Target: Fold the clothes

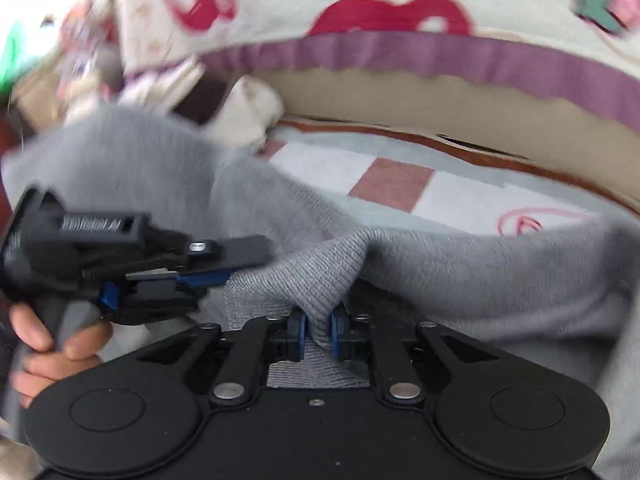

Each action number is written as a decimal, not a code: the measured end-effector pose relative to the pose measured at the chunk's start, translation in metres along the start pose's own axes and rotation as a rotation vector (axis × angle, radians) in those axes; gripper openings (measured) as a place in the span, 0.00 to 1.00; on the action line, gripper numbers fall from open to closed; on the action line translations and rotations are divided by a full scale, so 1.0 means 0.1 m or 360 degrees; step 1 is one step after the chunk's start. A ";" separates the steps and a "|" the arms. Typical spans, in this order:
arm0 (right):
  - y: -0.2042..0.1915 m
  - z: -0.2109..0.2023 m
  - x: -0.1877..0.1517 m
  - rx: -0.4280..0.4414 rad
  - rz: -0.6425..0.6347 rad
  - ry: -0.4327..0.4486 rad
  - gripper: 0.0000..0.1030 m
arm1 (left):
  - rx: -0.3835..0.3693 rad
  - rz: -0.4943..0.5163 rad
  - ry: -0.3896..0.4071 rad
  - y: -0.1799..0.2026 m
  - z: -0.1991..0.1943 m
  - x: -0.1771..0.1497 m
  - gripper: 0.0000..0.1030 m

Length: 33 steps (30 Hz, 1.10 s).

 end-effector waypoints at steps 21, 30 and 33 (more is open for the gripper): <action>0.54 -0.39 0.73 0.0273 0.0562 0.0314 0.11 | 0.0721 0.1019 -0.0084 0.31 0.40 -0.24 0.16; 1.10 -0.80 0.66 -0.0376 0.0372 0.0444 0.47 | 0.0682 0.1169 -0.0082 0.41 0.39 -0.31 0.40; 1.38 -0.94 0.57 -0.0618 0.0297 0.0373 0.48 | 0.0683 0.1205 -0.0102 0.44 0.48 -0.27 0.45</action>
Point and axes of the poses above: each gripper's, at about its wrist camera, not at the fingertips, and z roughly the way its jaws point, y to its right, x to its top, the point moved 4 cm from there along z, roughly the way its jaws point, and after that the axes turned 3 degrees about z, right-handed, at the moved point
